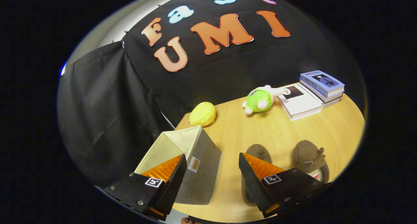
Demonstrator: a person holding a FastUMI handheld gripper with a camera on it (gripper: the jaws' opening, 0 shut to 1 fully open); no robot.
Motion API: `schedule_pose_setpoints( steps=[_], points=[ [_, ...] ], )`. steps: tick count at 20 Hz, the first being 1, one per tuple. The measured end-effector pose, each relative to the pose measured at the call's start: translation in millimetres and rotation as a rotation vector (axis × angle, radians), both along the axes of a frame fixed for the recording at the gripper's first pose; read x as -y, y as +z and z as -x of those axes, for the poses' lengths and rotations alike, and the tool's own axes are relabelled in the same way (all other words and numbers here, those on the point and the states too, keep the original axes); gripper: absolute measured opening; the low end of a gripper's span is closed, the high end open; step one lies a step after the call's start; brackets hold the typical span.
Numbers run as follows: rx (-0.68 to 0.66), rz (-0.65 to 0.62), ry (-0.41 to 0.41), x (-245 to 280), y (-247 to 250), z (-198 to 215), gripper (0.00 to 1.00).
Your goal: Open the storage box then place both shoes into the box .Put the left shoe in first, then the right shoe, with the right side of both shoes facing outward in a uniform manner.
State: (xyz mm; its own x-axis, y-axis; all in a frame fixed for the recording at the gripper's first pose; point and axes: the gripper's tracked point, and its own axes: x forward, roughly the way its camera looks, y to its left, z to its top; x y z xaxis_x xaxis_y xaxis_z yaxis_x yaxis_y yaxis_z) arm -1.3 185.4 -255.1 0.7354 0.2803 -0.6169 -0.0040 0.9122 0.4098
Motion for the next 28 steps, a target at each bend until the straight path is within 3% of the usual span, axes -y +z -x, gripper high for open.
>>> schedule_pose_setpoints(
  steps=[3,8,15,18,23,28],
  points=[
    [-0.074,0.057,-0.004,21.1,-32.6,15.8,0.95],
    [-0.187,0.124,-0.021,50.4,-78.2,25.9,0.82],
    [-0.308,0.189,-0.044,61.1,-128.3,27.0,0.72],
    [-0.325,0.211,-0.053,58.3,-143.4,17.2,0.6],
    [-0.321,0.213,-0.147,66.9,-160.1,2.3,0.37],
    [-0.315,0.115,-0.249,68.1,-162.7,-2.4,0.09]
  ],
)
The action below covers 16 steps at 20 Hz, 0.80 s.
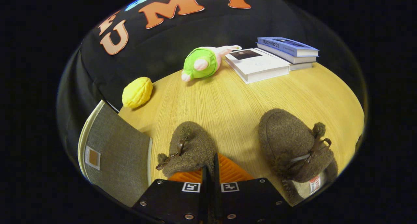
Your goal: Open the storage box then place both shoes into the box .Put the left shoe in first, then the right shoe, with the right side of both shoes facing outward in a uniform manner.
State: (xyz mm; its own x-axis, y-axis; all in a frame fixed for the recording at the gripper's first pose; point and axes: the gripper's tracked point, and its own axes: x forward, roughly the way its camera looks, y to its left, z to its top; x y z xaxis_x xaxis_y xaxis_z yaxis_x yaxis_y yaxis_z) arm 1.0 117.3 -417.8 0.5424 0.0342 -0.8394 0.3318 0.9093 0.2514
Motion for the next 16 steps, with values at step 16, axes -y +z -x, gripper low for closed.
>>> schedule_pose_setpoints(
  steps=[16],
  points=[
    [0.169,-0.202,-0.033,-72.6,164.7,-29.9,0.04]
  ],
)
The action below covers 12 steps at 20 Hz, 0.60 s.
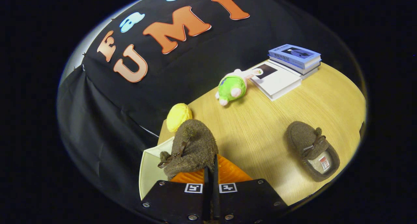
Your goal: Open the storage box then place both shoes into the box .Put the left shoe in first, then the right shoe, with the right side of both shoes facing outward in a uniform manner.
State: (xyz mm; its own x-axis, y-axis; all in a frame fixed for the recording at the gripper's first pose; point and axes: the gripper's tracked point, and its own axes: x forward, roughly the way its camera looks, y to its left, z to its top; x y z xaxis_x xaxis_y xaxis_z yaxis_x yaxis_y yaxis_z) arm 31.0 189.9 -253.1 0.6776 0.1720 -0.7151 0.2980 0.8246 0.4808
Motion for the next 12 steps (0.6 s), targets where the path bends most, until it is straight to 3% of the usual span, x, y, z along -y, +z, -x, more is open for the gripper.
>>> schedule_pose_setpoints(
  steps=[6,12],
  points=[
    [0.076,0.014,0.064,-59.4,46.9,-21.5,0.04],
    [0.012,0.02,0.137,-119.4,21.3,-22.0,0.04]
  ],
)
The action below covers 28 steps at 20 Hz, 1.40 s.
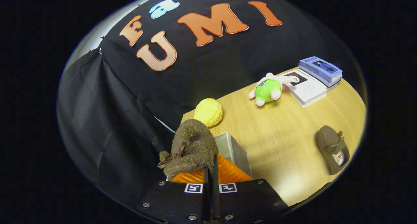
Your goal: Open the storage box then place both shoes into the box .Put the left shoe in first, then the right shoe, with the right side of both shoes facing outward in a uniform manner.
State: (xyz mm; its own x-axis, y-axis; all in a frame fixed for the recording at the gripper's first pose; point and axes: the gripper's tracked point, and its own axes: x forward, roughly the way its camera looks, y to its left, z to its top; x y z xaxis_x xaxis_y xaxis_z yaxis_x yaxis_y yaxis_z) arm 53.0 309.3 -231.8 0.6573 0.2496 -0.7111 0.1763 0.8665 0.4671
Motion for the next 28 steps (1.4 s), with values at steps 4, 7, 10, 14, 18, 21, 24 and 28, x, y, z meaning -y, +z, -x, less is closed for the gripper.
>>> schedule_pose_setpoints(
  steps=[4,7,10,14,18,21,24,28],
  points=[
    [-0.071,0.014,0.061,-30.4,-32.0,10.1,0.04],
    [-0.106,0.021,0.056,-43.0,-50.3,9.6,0.04],
    [-0.151,0.033,0.054,-55.9,-70.3,9.7,0.04],
    [-0.239,0.002,0.037,-71.6,-93.3,17.6,0.12],
    [-0.326,-0.062,0.08,-92.7,-109.9,32.2,0.18],
    [-0.34,-0.089,0.178,-99.0,-103.3,46.3,0.35],
    [-0.255,-0.134,0.213,-90.3,-72.7,42.2,0.49],
    [-0.094,-0.111,0.235,-47.5,-25.4,37.5,0.7]
  ],
)
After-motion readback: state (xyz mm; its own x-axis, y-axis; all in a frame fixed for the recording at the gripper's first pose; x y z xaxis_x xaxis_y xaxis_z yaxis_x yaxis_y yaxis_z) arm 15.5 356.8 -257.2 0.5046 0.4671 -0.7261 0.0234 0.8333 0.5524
